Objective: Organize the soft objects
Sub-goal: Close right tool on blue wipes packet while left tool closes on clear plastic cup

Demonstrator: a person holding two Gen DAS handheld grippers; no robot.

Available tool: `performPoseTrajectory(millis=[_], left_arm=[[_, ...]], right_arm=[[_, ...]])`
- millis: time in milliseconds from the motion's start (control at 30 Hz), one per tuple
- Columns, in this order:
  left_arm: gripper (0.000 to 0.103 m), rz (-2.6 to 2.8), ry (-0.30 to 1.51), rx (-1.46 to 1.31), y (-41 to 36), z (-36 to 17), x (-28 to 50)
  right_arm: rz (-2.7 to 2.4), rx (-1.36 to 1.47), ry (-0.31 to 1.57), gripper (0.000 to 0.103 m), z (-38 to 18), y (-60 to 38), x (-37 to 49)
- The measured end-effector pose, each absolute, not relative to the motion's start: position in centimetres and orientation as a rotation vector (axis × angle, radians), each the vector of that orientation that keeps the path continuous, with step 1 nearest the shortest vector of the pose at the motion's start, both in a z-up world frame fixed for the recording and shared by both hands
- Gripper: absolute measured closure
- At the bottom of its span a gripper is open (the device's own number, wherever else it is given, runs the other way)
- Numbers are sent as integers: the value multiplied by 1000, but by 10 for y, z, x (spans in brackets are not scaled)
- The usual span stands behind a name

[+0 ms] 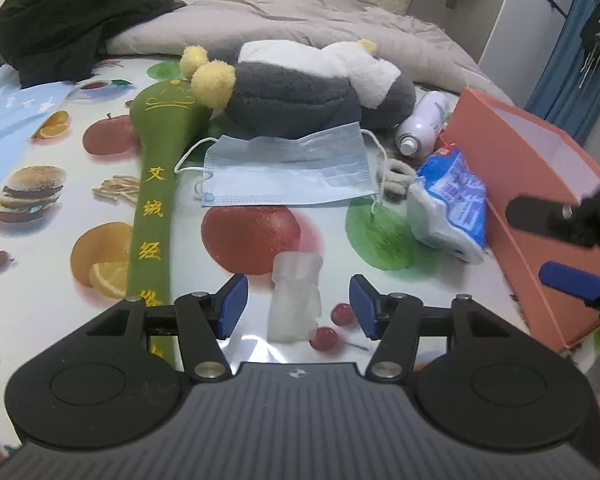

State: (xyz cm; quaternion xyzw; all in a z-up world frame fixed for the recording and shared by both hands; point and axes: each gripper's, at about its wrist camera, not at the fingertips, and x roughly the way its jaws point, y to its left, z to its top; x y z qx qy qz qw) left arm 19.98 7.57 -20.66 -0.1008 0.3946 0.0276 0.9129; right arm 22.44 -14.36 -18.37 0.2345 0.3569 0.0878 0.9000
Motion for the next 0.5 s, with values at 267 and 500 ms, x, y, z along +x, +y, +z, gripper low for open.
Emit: performPoseTrajectory(millis=[267, 500], left_arm=[[41, 66, 834, -220, 81, -231, 224], [53, 57, 832, -238, 83, -241, 232]], right_arm=[[45, 570, 773, 29, -210, -144, 257], [-21, 628, 773, 44, -224, -149, 273]])
